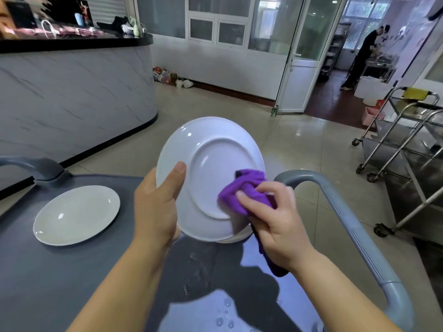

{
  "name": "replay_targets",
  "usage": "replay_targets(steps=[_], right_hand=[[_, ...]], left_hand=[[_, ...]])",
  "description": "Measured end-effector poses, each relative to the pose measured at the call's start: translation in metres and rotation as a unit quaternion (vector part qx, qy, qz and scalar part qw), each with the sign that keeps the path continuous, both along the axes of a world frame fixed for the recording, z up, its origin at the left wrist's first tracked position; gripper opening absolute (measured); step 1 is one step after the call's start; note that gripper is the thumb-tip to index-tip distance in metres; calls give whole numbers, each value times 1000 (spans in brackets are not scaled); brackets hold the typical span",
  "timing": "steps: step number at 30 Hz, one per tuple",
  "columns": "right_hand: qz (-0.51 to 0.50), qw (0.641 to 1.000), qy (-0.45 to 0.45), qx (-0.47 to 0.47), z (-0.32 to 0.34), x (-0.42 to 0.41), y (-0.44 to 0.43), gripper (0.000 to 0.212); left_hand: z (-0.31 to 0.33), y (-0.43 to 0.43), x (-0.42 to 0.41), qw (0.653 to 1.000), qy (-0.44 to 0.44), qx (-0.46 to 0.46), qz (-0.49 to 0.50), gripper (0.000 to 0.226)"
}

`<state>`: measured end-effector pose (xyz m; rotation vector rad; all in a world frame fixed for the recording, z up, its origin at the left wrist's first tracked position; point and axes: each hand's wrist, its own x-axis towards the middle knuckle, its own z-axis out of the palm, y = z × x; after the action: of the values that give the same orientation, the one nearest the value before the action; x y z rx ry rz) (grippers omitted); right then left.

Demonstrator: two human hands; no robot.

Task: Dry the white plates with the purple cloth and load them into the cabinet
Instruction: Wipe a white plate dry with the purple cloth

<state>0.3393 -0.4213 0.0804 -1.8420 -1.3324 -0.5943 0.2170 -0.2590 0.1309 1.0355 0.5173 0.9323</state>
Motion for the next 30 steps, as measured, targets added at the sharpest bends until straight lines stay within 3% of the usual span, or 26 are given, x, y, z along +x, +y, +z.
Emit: replay_targets(steps=[3, 6, 10, 15, 19, 24, 27, 29, 30], right_hand=[[-71, 994, 72, 46, 16, 10, 9, 35], [-104, 989, 87, 51, 34, 6, 29, 36], [9, 1000, 25, -14, 36, -13, 37, 40], [91, 992, 18, -83, 14, -17, 15, 47], [58, 987, 104, -110, -5, -10, -5, 48], [-66, 973, 199, -97, 8, 1, -13, 37], [-99, 945, 310, -41, 25, 6, -15, 38], [-93, 919, 381, 43, 35, 8, -16, 16], [-81, 892, 434, 95, 40, 11, -17, 17]], left_hand=[[-4, -9, 1, 1000, 10, -1, -24, 22], [-4, -20, 6, 999, 22, 0, -36, 14], [-1, -17, 10, 999, 27, -14, -33, 6], [-6, -6, 5, 999, 19, -36, -32, 10], [-8, -2, 3, 999, 26, 3, -24, 4], [-5, -5, 4, 994, 58, 86, -24, 5], [-4, -7, 7, 980, 92, 178, -16, 13], [-2, -12, 9, 966, 105, 237, -17, 10], [-3, -15, 10, 956, 114, 270, -22, 11]])
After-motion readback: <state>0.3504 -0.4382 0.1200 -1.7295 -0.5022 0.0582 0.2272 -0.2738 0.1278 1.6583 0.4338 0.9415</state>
